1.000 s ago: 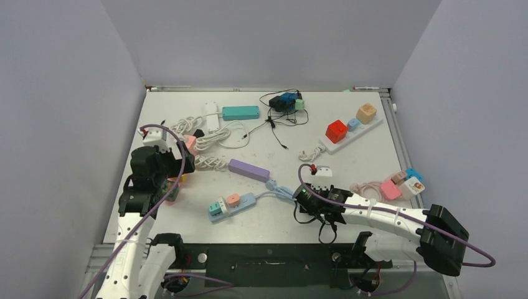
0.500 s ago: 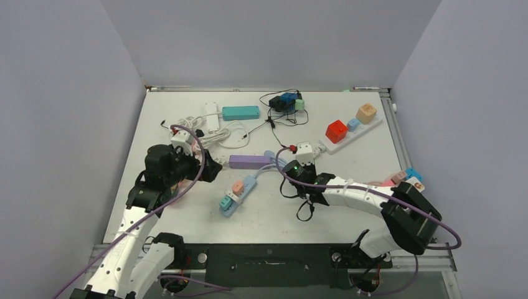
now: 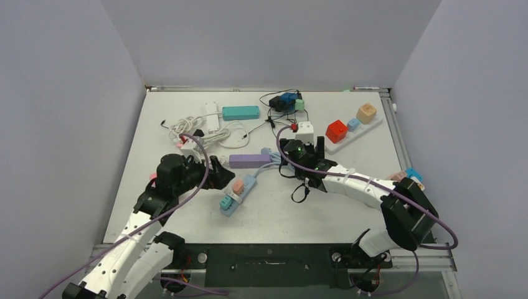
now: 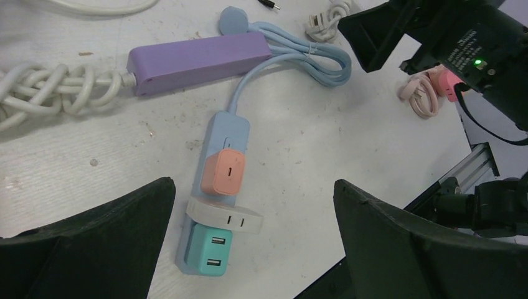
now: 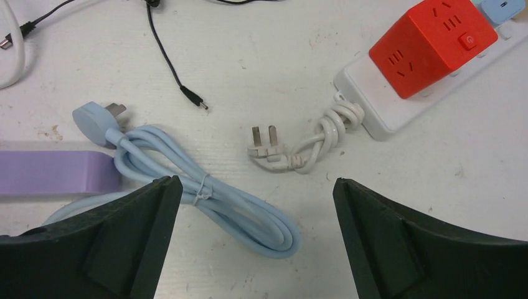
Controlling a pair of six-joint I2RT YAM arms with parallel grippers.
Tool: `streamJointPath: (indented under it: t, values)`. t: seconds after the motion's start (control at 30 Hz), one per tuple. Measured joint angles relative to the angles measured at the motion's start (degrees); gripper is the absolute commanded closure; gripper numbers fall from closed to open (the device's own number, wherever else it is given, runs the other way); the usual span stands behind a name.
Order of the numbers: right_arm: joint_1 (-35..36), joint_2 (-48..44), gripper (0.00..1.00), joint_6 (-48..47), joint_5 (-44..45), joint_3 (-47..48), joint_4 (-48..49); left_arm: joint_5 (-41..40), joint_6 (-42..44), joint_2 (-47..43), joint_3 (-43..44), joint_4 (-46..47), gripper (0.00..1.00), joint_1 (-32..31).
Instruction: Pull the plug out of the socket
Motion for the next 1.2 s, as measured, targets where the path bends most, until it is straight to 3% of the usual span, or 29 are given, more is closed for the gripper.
streamJointPath:
  t: [0.27, 0.57, 0.9, 1.2]
  values:
    - [0.3, -7.4, 0.10, 6.2, -7.0, 0.2, -8.6, -5.8, -6.3, 3.6, -7.8, 4.7, 0.04, -7.5]
    - [5.2, -9.9, 0.10, 20.8, -17.7, -5.9, -8.0, -11.2, -8.7, 5.3, -10.1, 9.0, 0.04, -14.4]
    - [6.4, -9.4, 0.10, 24.5, -19.0, -6.0, -6.8, -23.2, -9.6, 4.4, -10.9, 7.6, 0.04, -21.2]
    - [6.4, -10.2, 0.10, 26.3, -19.0, -8.2, -6.3, -22.2, -12.7, 4.4, -12.8, 6.8, 0.04, -23.1]
